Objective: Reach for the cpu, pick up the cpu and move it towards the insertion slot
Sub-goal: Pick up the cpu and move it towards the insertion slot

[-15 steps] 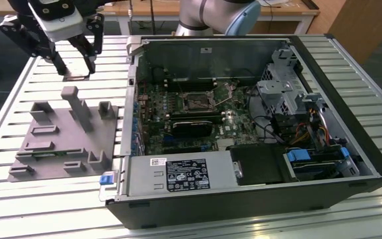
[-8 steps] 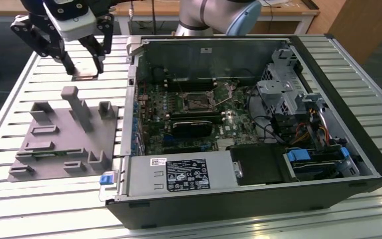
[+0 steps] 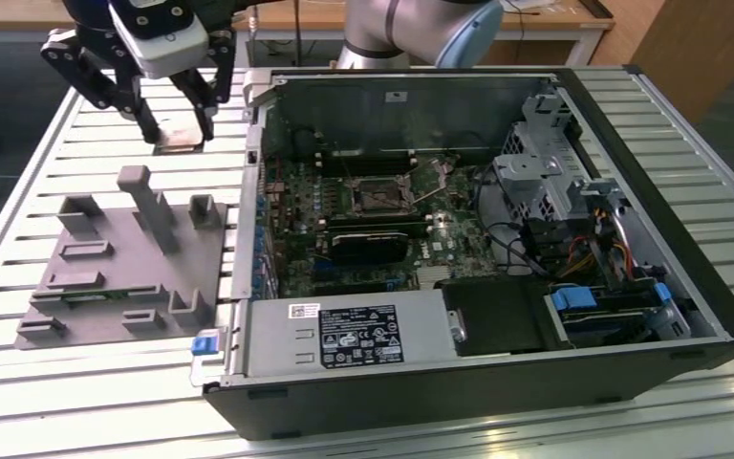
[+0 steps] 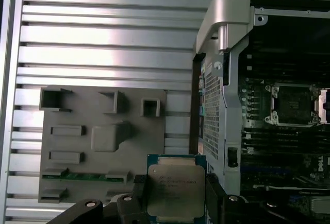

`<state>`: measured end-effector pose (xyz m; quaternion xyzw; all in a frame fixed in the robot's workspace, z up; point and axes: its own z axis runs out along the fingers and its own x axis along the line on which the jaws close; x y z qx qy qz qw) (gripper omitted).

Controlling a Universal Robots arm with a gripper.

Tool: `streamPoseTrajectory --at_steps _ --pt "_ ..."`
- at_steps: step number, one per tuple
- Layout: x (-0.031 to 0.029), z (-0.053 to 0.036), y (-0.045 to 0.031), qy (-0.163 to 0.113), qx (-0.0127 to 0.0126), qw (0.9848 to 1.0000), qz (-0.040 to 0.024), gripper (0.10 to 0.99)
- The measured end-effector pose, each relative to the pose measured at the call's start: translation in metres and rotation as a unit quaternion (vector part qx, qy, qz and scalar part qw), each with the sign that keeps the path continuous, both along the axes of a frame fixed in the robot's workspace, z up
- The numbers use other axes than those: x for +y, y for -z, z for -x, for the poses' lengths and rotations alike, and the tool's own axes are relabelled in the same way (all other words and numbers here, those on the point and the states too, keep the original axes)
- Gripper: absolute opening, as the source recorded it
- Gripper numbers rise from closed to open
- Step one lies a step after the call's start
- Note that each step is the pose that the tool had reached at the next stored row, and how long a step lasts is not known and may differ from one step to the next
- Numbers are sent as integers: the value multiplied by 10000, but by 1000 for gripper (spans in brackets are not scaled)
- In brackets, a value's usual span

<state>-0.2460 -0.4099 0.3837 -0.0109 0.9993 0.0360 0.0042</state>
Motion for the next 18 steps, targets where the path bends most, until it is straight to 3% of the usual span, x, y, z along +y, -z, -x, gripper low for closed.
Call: streamPoseTrajectory --at_steps 18 --pt "2 -289 0 0 0 10000 0 541"
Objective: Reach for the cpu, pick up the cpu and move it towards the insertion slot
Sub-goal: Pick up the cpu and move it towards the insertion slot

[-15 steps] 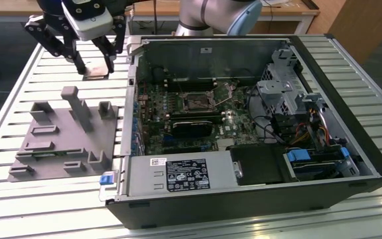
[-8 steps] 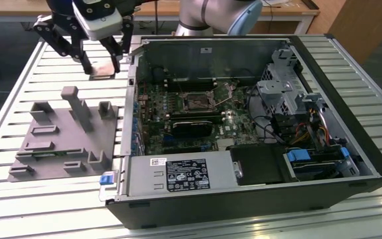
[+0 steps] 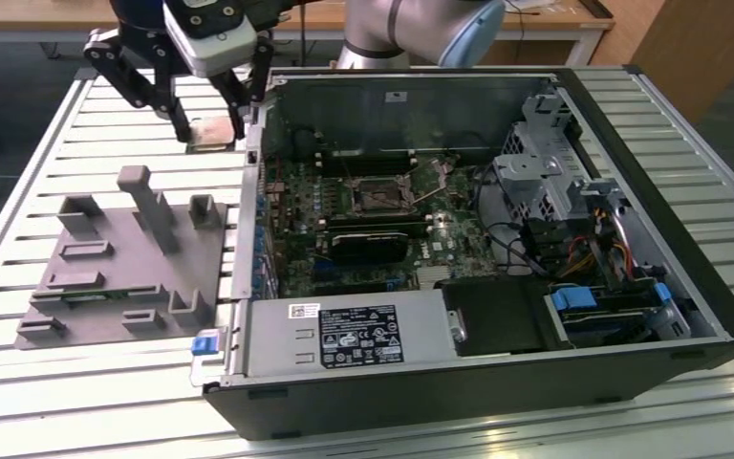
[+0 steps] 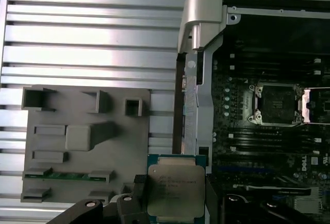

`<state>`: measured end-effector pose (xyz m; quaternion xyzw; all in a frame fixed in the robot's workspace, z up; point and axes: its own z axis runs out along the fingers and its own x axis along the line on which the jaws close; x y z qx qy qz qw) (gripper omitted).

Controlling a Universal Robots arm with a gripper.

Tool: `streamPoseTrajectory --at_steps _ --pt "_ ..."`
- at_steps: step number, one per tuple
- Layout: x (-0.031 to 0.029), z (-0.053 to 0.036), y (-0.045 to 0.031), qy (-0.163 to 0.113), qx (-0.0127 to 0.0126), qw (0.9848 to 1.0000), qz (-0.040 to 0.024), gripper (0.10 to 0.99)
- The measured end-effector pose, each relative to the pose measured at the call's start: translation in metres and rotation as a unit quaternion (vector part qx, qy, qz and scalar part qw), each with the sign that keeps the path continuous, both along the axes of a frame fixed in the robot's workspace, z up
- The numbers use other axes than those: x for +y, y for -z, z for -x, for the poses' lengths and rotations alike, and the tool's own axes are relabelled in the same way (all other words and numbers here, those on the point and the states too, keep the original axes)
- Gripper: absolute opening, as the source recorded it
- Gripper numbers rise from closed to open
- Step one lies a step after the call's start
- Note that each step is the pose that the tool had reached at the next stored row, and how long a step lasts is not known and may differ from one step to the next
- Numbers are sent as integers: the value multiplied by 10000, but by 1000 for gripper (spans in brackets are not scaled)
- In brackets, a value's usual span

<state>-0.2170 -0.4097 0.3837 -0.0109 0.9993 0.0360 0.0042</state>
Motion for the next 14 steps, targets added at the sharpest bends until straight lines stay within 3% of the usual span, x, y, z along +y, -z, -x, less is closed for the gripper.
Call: streamPoseTrajectory --at_steps 14 --pt "7 -249 1 1 0 10000 0 541"
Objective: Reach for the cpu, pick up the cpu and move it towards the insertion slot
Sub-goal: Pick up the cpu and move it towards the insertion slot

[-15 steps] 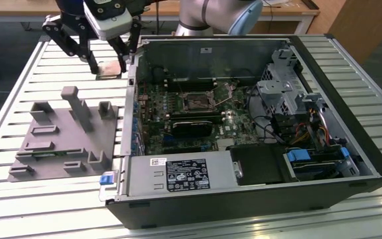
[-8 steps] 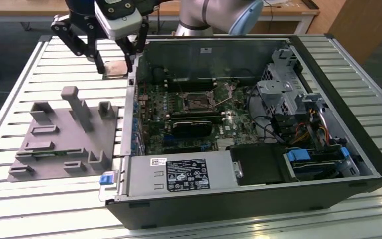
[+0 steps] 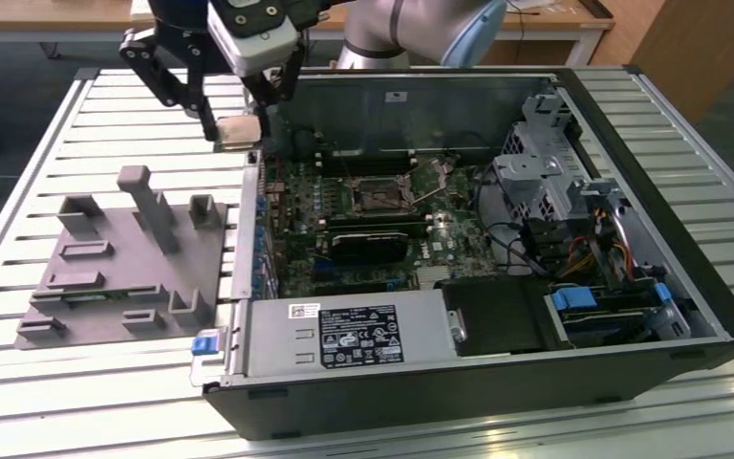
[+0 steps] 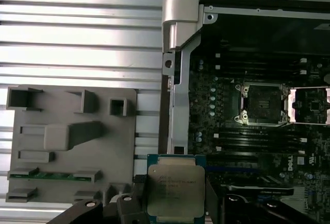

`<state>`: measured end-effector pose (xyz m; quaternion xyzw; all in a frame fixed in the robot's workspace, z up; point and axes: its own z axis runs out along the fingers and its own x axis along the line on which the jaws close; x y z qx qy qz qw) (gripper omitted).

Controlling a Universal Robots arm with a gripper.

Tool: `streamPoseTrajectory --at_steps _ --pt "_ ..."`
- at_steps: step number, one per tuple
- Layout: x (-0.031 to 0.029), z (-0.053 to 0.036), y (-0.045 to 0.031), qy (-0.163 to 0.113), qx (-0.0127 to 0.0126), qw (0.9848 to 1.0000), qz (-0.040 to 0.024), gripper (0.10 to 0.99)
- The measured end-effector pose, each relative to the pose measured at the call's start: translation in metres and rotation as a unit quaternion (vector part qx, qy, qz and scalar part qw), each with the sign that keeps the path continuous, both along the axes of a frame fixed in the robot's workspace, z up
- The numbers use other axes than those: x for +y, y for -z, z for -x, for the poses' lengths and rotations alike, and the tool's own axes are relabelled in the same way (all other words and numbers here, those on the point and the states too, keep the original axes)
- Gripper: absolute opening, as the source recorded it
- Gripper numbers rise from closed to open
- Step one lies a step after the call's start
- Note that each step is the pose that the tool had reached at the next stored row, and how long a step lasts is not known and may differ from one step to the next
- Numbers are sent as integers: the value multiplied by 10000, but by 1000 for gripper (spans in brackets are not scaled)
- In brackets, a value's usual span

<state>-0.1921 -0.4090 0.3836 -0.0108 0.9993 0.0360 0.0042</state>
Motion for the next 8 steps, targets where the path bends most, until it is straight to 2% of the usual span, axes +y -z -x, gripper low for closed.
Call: streamPoseTrajectory --at_steps 8 --pt "7 -170 1 0 0 10000 0 541"
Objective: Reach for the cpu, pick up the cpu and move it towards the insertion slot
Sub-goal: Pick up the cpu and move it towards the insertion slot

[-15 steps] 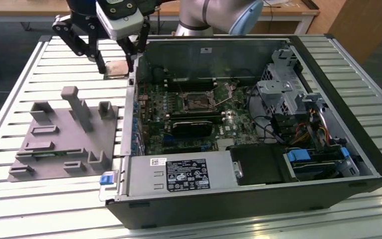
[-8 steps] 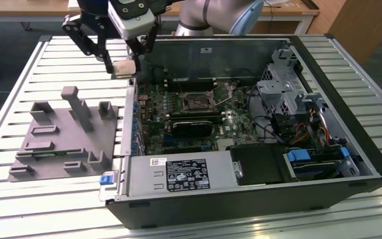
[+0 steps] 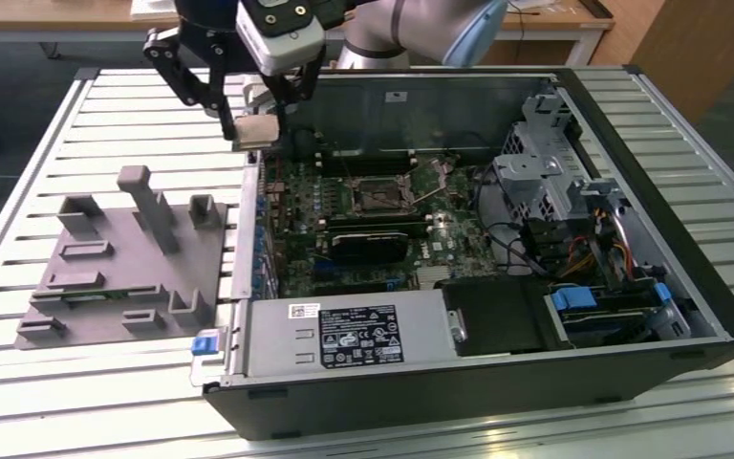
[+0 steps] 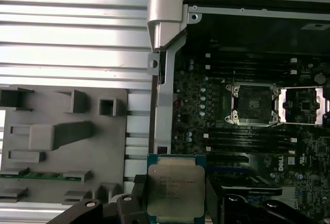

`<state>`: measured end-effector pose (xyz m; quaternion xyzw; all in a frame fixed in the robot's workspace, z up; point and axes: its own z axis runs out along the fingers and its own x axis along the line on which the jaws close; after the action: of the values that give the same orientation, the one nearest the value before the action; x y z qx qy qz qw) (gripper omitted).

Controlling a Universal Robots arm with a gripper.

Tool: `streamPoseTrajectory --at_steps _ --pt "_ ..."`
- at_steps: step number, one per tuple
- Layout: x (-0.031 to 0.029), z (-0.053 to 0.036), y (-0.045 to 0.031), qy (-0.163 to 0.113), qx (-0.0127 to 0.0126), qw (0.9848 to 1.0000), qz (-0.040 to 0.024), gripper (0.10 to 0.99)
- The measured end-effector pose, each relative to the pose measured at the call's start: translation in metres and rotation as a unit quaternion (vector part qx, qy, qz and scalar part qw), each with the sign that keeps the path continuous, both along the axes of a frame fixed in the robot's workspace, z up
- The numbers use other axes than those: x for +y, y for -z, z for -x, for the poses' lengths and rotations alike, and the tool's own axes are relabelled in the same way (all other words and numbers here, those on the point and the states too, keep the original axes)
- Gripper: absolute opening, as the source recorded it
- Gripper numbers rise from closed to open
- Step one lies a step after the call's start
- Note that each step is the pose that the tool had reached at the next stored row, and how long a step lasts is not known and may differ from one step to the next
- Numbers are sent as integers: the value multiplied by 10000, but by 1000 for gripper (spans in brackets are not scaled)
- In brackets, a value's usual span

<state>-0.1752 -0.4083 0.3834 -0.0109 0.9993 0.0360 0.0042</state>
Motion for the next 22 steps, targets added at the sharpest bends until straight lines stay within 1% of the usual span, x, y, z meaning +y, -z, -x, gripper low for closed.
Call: streamPoseTrajectory --at_steps 11,22 --pt "31 -260 4 0 0 10000 0 541" --pt "125 -535 9 0 -1 10000 0 541"
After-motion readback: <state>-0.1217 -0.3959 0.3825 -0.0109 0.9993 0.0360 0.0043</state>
